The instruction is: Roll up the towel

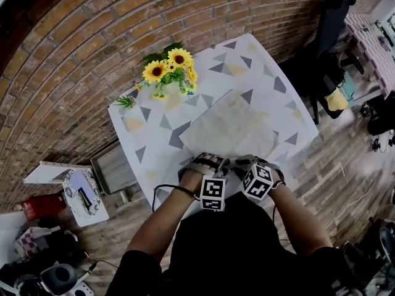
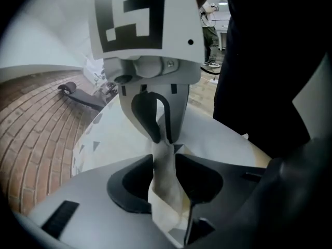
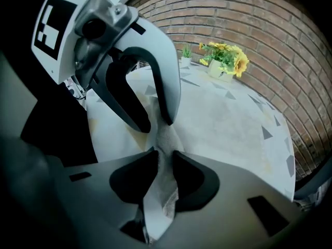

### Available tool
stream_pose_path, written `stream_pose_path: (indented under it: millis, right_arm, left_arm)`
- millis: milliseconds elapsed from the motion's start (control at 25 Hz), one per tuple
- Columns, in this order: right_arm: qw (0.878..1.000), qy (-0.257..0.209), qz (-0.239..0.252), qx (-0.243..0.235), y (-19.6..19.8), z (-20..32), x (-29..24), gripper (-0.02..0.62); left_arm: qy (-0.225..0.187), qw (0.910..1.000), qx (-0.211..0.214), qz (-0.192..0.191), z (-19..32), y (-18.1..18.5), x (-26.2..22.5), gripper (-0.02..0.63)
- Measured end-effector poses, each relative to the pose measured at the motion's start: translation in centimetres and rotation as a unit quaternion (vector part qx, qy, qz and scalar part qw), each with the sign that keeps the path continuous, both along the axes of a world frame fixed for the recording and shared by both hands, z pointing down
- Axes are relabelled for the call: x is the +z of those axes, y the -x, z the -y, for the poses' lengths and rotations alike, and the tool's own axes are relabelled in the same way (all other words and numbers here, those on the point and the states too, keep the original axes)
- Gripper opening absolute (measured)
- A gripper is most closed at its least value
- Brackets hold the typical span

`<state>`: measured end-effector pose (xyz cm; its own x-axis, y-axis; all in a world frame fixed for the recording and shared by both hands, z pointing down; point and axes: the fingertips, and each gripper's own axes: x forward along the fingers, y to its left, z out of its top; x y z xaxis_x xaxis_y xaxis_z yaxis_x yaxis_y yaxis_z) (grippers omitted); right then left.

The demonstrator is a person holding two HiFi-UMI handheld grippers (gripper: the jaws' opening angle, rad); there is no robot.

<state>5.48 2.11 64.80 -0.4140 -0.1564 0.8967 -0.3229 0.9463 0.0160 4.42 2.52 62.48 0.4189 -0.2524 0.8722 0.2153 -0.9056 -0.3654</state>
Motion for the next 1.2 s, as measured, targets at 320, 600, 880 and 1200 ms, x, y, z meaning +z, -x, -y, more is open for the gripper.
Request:
stream_pose_path:
  millis: [320, 600, 880, 1200]
  right_arm:
    - [0.999, 0.031, 0.033, -0.005, -0.2, 0.8, -1.2, 0.066]
    - [0.997, 0.056, 0.061, 0.003, -0.4, 2.6, -1.9, 0.067]
    - [0.994, 0.078, 0.072, 0.002, -0.5, 3.9, -2.1, 0.062]
    - [0.993, 0.087, 0.076, -0.004, -1.1, 5.5, -1.7, 0.055]
  left_arm:
    - [0.071, 0.9961, -0.053, 0.003, 1.4, 0.8, 1.4, 0.147]
    - [0.133, 0.9875, -0.084, -0.006, 2.2, 0.6, 1.4, 0.147]
    - [0.151, 0.9821, -0.112, 0.008, 3.5, 0.9, 1.6, 0.124]
    - [0.108, 0.9874, -0.115, 0.015, 5.2, 0.8, 0.1, 0.175]
